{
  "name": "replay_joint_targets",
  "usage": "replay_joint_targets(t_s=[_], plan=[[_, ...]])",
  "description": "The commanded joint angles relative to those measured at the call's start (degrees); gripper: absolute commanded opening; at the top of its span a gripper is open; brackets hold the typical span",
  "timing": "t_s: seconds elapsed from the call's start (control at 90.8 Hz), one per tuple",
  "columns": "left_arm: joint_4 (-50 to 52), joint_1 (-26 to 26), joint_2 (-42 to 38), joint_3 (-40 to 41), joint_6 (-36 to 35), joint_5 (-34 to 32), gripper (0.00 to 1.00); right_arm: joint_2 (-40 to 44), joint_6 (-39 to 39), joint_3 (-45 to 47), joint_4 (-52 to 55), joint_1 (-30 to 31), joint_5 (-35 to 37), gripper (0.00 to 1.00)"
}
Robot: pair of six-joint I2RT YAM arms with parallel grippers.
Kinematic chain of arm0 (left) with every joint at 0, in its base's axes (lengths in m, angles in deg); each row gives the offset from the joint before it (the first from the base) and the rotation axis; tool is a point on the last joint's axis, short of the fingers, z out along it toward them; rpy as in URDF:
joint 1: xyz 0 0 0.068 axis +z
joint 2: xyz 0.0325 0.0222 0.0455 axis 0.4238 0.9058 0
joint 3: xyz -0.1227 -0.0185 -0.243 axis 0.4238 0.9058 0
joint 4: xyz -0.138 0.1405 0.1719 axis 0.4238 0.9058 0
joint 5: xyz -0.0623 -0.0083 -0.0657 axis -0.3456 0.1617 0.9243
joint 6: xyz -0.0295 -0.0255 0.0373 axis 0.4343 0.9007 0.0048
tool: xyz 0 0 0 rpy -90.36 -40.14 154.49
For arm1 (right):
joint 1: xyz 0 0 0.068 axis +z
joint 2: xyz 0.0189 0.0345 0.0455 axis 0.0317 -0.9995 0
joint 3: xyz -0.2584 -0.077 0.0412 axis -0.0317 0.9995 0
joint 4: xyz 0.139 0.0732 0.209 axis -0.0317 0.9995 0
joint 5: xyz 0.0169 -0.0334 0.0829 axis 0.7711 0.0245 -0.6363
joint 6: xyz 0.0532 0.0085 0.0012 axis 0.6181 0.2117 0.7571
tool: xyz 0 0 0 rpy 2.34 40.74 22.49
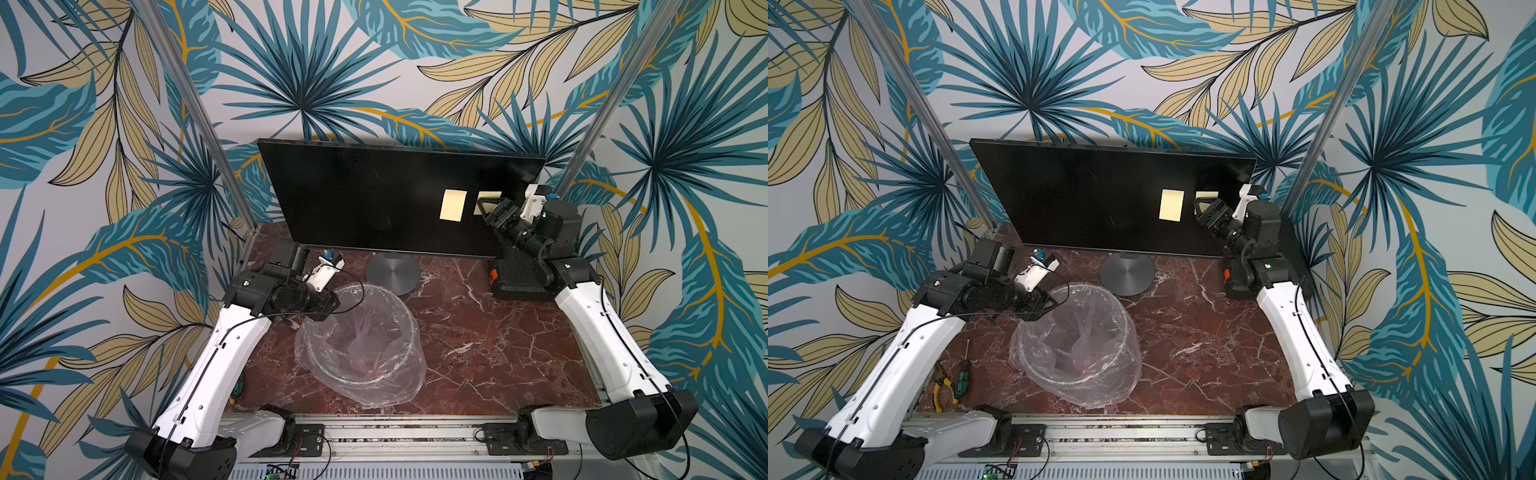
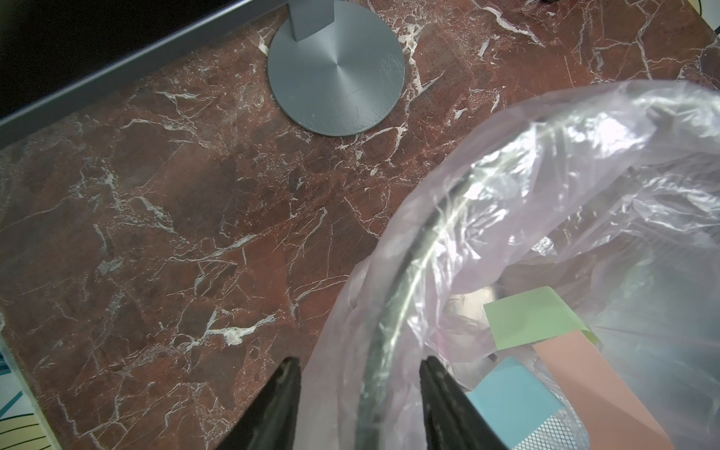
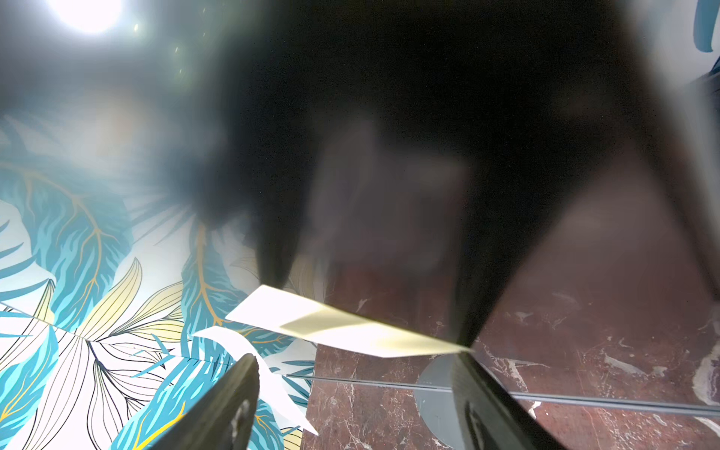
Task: Remove the sticky note from the monitor
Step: Tear off the sticky note from the monitor.
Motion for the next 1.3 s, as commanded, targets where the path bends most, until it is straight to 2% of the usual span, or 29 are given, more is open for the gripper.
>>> replay_joint_targets(t_s=[0.0, 0.198, 0.892, 1.058, 1.289], plan=[[-0.44, -0.22, -0.07, -0.04, 0.34, 0.28, 0.53, 0.15, -0.01, 1.69, -1.33, -0.55, 0.96, 0.81], [-0.37, -0.19, -0.03, -0.07, 0.27, 0.39, 0.53, 0.19, -0.10, 1.97, -2.31, -0.77, 1.12, 0.82], [-0.47, -0.18, -0.22, 0.18, 0.14, 0.78, 0.53, 0.32, -0.32, -2.62, -2.72, -0.77, 0.39, 0.72], [-0.57, -0.19, -0.14, 0.16, 0.12, 0.78, 0.53, 0.27, -0.14, -2.56, -2.82, -0.80, 0.51, 0.63], [-0.79, -0.18, -0.22, 0.34, 0.20, 0.56, 0.53, 0.31, 0.90, -1.65, -3.39, -0.81, 1.05, 0.38]])
